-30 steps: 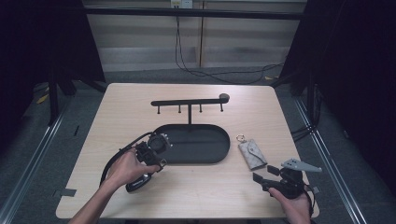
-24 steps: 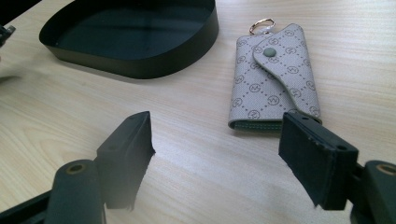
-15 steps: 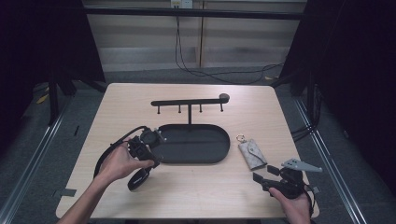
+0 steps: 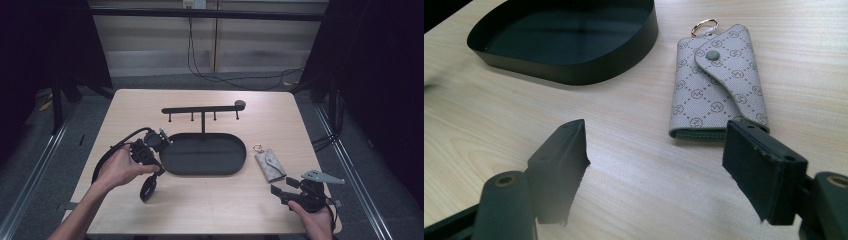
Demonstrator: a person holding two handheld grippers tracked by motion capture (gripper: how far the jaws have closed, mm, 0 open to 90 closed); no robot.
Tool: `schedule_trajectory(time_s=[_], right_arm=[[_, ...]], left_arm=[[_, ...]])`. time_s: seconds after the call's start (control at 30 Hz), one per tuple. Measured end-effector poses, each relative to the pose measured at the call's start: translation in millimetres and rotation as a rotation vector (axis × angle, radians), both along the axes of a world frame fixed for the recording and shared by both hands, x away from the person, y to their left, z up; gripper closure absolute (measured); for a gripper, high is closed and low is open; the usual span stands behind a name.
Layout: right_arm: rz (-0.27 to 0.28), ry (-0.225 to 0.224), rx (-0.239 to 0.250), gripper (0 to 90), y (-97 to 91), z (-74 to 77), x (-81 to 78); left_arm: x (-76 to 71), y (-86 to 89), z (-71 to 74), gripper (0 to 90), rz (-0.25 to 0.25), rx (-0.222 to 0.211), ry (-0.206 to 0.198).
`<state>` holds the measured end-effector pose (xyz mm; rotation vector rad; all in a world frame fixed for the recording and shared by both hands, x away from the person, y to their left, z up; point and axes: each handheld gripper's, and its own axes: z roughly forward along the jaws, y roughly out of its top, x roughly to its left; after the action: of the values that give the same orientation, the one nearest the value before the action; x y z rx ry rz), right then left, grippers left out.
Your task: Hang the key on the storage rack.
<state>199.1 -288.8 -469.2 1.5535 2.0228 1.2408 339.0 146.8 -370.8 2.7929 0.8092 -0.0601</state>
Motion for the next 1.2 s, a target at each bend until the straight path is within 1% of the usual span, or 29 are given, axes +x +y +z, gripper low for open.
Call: schedule_trajectory(time_s=[0.07,0.13,0.17,0.23,0.3,0.33,0.37,0.4,0.5,0.57,0.6,0.63,0.67,0.73,0.8,0.87,0.9,0.97,1.03,1.1,1.17,1.2], right_arm=[[-0.002,-0.001,0.002,25.8,0.0,0.3,-0.2],[-0.004,0.000,0.001,25.8,-0.2,0.2,-0.2],[-0.005,0.001,0.000,25.8,-0.3,0.1,-0.1],[-0.003,0.003,-0.001,25.8,-0.3,-0.1,0.1],[-0.002,0.003,-0.002,25.8,-0.2,-0.2,0.2],[-0.002,0.004,-0.002,25.8,-0.2,-0.2,0.2],[-0.003,0.005,-0.001,25.8,-0.2,-0.1,0.2],[-0.004,0.004,-0.002,25.8,-0.3,-0.1,0.2],[-0.011,-0.001,-0.001,25.8,-0.4,0.3,-0.2],[-0.013,0.000,0.001,25.8,-0.7,0.4,-0.3],[-0.014,0.000,0.002,25.8,-0.7,0.5,-0.3],[-0.013,-0.001,0.000,25.8,-0.7,0.4,-0.2],[-0.012,0.000,0.000,25.8,-0.6,0.2,-0.1],[-0.012,0.001,0.000,25.8,-0.5,0.2,0.1],[-0.011,0.001,-0.001,25.8,-0.6,0.1,0.1],[-0.012,0.000,0.002,25.8,-0.9,0.0,0.2],[-0.013,0.001,0.003,25.8,-1.0,0.0,0.3],[-0.013,0.001,0.004,25.8,-1.1,0.0,0.3],[-0.012,0.001,0.004,25.8,-1.1,-0.1,0.3],[-0.011,0.002,0.003,25.8,-1.0,-0.1,0.4],[-0.008,0.001,0.004,25.7,-1.0,-0.1,0.4],[-0.008,0.000,0.007,25.5,-0.9,0.0,0.3]], left_arm=[[0.0,0.9,3.6,70.8,-0.001,-0.002,-0.012],[0.1,1.9,7.7,70.8,-0.010,0.000,-0.007],[0.0,2.5,9.8,70.8,-0.007,-0.002,-0.017],[0.2,3.4,13.0,70.8,-0.004,-0.007,-0.022],[0.4,3.7,15.8,70.7,-0.002,0.005,-0.025],[0.6,3.8,17.5,70.7,0.000,0.004,-0.030],[0.7,4.0,19.0,70.7,0.011,-0.002,-0.038],[1.3,4.4,20.5,70.7,0.009,0.002,-0.037],[3.0,5.3,23.6,70.7,0.033,0.000,-0.049],[4.7,7.4,26.3,70.7,0.037,-0.025,-0.050],[5.8,8.2,27.7,70.6,0.029,-0.028,-0.041],[5.8,8.3,27.9,70.7,0.036,-0.030,-0.048],[6.5,8.2,28.9,70.7,0.033,-0.019,-0.053],[7.1,8.0,30.5,70.7,0.035,-0.023,-0.056],[7.4,6.9,32.0,70.7,0.033,-0.012,-0.057],[7.7,6.6,32.5,70.7,0.038,-0.012,-0.060],[9.8,6.4,34.2,70.7,0.067,-0.014,-0.054],[12.1,7.5,36.9,70.7,0.095,-0.023,-0.059],[14.1,8.0,39.0,70.7,0.093,-0.018,-0.065],[14.9,8.2,41.6,70.7,0.089,-0.022,-0.071],[16.8,8.7,44.1,70.7,0.086,-0.037,-0.068],[18.3,8.7,45.0,70.7,0.085,-0.028,-0.066]])
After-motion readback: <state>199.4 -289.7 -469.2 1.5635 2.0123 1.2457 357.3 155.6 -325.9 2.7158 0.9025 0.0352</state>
